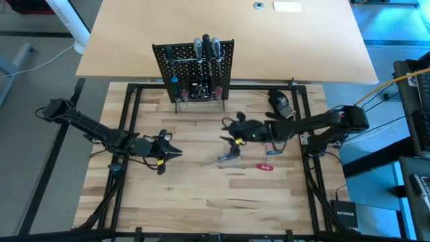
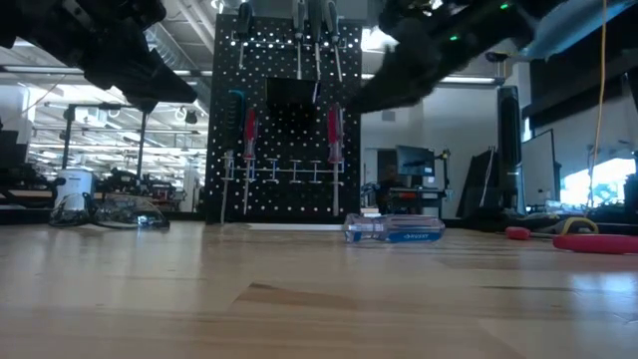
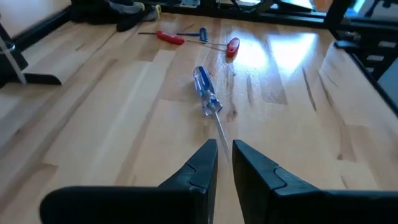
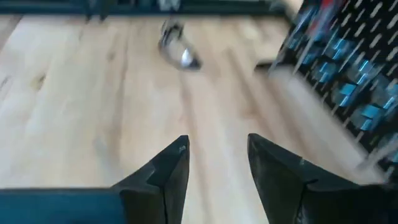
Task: Hang tools onto peg board
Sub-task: Hang the blue and transparent screwdriver on the peg board
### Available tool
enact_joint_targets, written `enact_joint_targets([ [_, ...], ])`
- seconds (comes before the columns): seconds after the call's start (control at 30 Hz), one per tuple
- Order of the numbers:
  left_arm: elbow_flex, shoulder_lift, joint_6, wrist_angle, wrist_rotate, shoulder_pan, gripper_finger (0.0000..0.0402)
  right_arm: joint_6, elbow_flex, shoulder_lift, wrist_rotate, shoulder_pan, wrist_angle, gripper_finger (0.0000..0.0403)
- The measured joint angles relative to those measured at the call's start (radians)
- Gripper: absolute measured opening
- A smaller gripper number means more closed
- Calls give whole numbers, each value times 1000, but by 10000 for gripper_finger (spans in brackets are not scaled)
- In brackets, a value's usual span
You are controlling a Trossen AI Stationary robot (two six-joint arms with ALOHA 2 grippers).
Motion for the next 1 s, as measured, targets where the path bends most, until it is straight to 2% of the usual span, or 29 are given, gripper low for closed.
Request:
enact_joint_targets([
  [0.1, 0, 0, -25, 1, 0, 0, 48, 85, 0, -14, -1, 48, -118, 166],
  [0.23, 0, 35, -42, 54, 7, 2, 87, 187, 0, -8, -3, 93, -226, 166],
  [0.33, 2, 105, -24, 174, 93, 1, 128, 282, -2, 4, 10, 112, -293, 166],
  [0.43, 59, 206, -12, 198, 132, 0, 163, 328, -5, 7, 16, 135, -319, 166],
  [0.57, 197, 385, 33, 114, 125, 6, 185, 327, -19, 7, 66, 178, -314, 166],
  [0.73, 399, 601, 33, -18, 113, 54, 188, 324, -19, 7, 194, 223, -320, 166],
  [0.8, 470, 675, 35, -105, 112, 80, 188, 312, -19, 7, 215, 235, -332, 166],
  [1.0, 575, 825, 13, -185, 156, 137, 188, 300, -19, 7, 265, 247, -367, 166],
])
